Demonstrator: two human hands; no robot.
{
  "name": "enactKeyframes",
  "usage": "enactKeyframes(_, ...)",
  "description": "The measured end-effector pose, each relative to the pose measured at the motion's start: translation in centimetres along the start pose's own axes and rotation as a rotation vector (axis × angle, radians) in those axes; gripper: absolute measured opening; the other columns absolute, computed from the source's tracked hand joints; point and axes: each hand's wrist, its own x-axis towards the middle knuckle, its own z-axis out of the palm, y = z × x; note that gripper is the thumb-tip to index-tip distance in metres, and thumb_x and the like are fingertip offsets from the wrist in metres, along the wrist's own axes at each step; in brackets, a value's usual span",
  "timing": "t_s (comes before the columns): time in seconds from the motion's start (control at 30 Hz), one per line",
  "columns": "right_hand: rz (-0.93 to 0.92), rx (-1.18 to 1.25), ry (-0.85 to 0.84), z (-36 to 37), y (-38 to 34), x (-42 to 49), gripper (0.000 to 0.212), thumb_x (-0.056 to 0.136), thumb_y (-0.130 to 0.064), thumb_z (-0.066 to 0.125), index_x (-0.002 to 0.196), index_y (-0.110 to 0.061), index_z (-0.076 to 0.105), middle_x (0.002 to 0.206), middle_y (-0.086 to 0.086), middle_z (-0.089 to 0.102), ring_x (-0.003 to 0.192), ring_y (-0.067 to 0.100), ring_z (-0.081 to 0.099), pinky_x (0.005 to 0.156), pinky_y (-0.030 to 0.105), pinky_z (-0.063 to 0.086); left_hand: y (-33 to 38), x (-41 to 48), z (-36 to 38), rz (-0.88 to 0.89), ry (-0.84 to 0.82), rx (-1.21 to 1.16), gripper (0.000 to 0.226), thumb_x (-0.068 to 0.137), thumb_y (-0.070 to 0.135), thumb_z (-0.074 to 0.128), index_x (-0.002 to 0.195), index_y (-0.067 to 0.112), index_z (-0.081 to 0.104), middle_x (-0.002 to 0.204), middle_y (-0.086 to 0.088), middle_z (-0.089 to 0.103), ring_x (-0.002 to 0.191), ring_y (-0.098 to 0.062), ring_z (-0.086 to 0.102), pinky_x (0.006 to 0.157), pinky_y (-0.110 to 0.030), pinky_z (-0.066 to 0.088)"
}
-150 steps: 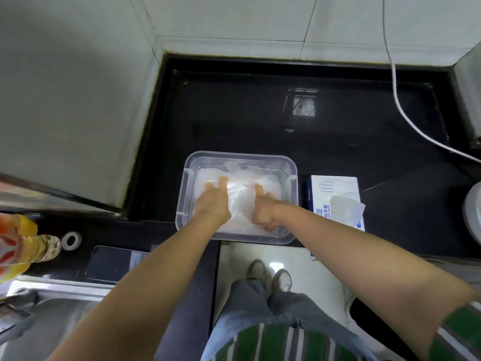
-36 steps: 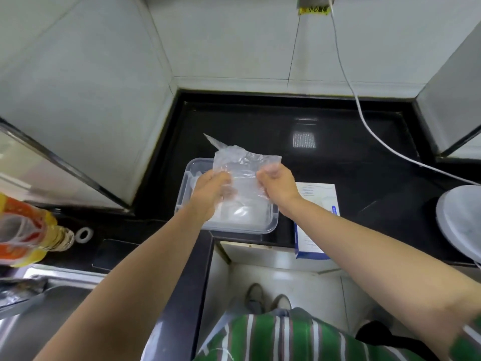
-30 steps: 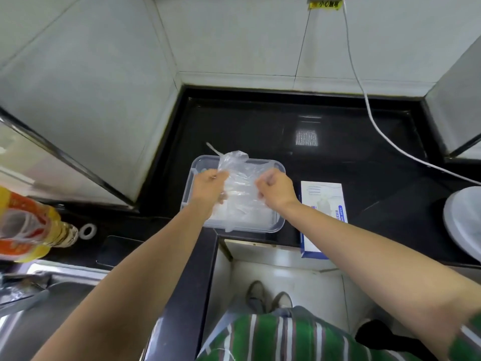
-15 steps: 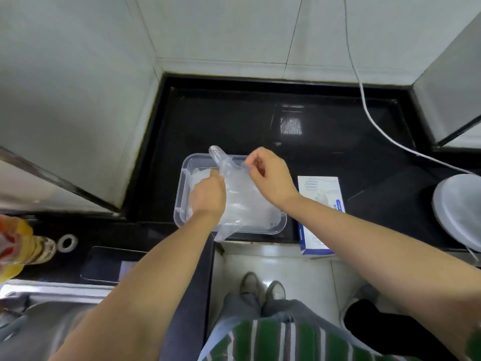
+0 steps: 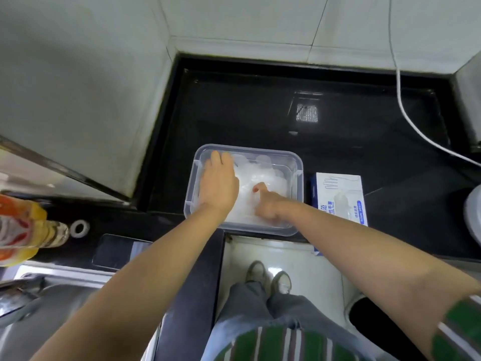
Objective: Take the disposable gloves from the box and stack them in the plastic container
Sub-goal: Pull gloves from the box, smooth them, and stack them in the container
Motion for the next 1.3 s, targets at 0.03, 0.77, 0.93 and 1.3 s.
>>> enactKeyframes(0.03,-0.004,-0.011,-0.001,0.1,0.1,0.3,0.067,0.094,-0.006,0.049,0.147,-0.028,0.015,0.105,0.011,0.049,0.074,0.021,0.051,0.056,0.030,0.042,0.8,-0.1,-0.7,0.078,0.082,-0.047,0.033,0.088,0.006,0.055,0.120,0.013,0.051,0.121,-0.007,0.053,0.100,-0.022,0.055,0.077,-0.029,0.050)
enactKeyframes(0.77,0.031,-0.003,-0.012,1.2,0.7,0.9,0.120,0.083,0.005,0.066,0.151,-0.041,-0.022,0.150,0.014,0.022,0.111,0.030,0.054,0.091,0.041,0.055,-0.8,0.4,4.6,-0.220,-0.819,0.096,0.116,0.083,0.033,0.076,0.152,0.027,-0.017,0.160,-0.016,-0.018,0.139,-0.039,0.031,0.106,-0.042,0.039)
enactKeyframes(0.93,-0.005,-0.027,-0.058,0.2,0.4,-0.9,0.104,0.090,-0.002,0.061,0.156,-0.025,-0.016,0.154,0.015,0.023,0.120,0.032,0.053,0.093,0.036,0.053,-0.3,0.1,2.0,-0.158,-0.750,0.049,0.075,0.091,0.032,0.065,0.151,0.017,0.023,0.150,-0.017,0.031,0.122,-0.030,0.048,0.091,-0.035,0.046)
enactKeyframes(1.3,-0.198,0.413,0.707,-7.8,6.2,-6.7,0.014,0.091,-0.019,0.055,0.086,-0.014,0.067,0.078,0.003,0.069,0.077,0.025,0.066,0.076,0.041,0.057,8.5,-1.8,-3.6,0.027,-0.095,-0.136,0.026,0.102,0.029,0.046,0.113,0.013,0.063,0.099,-0.006,0.067,0.087,-0.021,0.064,0.067,-0.024,0.047)
